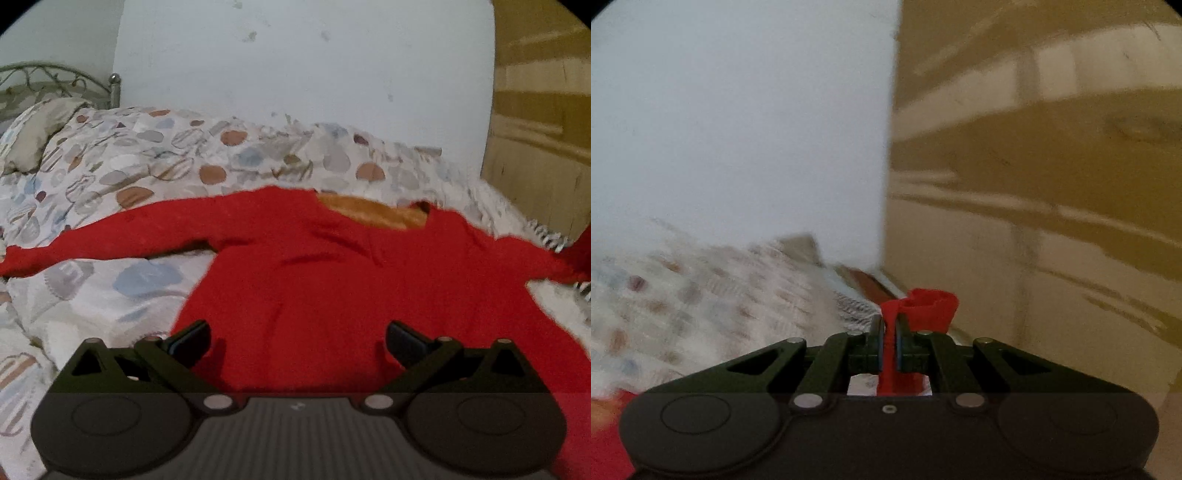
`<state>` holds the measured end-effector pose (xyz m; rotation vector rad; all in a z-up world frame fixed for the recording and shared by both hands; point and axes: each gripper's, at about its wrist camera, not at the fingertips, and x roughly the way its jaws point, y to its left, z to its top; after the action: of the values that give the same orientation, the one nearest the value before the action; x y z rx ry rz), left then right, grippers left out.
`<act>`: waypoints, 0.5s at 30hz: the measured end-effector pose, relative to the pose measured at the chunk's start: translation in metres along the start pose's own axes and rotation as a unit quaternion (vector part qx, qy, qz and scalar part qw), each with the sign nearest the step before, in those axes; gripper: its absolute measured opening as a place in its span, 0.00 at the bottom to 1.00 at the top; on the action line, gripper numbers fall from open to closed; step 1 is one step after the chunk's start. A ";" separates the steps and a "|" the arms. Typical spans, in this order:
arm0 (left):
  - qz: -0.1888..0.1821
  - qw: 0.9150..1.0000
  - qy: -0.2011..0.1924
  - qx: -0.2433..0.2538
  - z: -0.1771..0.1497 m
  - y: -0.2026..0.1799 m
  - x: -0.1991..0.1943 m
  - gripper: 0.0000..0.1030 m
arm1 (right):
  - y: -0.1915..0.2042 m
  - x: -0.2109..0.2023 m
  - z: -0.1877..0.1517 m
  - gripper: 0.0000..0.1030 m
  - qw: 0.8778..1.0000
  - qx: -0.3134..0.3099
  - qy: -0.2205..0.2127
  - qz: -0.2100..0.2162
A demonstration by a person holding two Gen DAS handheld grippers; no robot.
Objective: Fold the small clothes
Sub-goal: 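Grasp the sleeve cuff with the right gripper and lift it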
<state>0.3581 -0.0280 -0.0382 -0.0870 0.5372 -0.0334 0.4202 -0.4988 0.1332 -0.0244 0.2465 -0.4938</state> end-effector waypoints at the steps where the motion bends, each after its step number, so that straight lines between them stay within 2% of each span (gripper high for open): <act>1: -0.002 1.000 -0.003 -0.009 0.003 0.005 -0.004 1.00 | 0.013 -0.008 0.009 0.05 1.000 -0.001 -0.006 0.017; 5: 0.002 0.999 -0.024 -0.047 0.011 0.029 -0.023 1.00 | 0.073 -0.042 0.033 0.05 0.995 -0.022 -0.030 0.098; 9: 0.025 0.995 -0.058 -0.072 0.015 0.052 -0.040 1.00 | 0.135 -0.076 0.039 0.05 0.980 -0.044 -0.044 0.187; 11: 0.036 0.994 -0.067 -0.080 0.017 0.061 -0.045 1.00 | 0.167 -0.093 0.032 0.05 0.971 -0.057 -0.044 0.229; 15: 0.052 0.992 -0.073 -0.090 0.018 0.079 -0.050 1.00 | 0.223 -0.115 0.001 0.05 0.950 -0.077 -0.005 0.304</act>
<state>0.3248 0.0546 -0.0047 -0.2363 0.3977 0.1232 0.4264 -0.2479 0.1418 -0.0996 0.2665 0.1413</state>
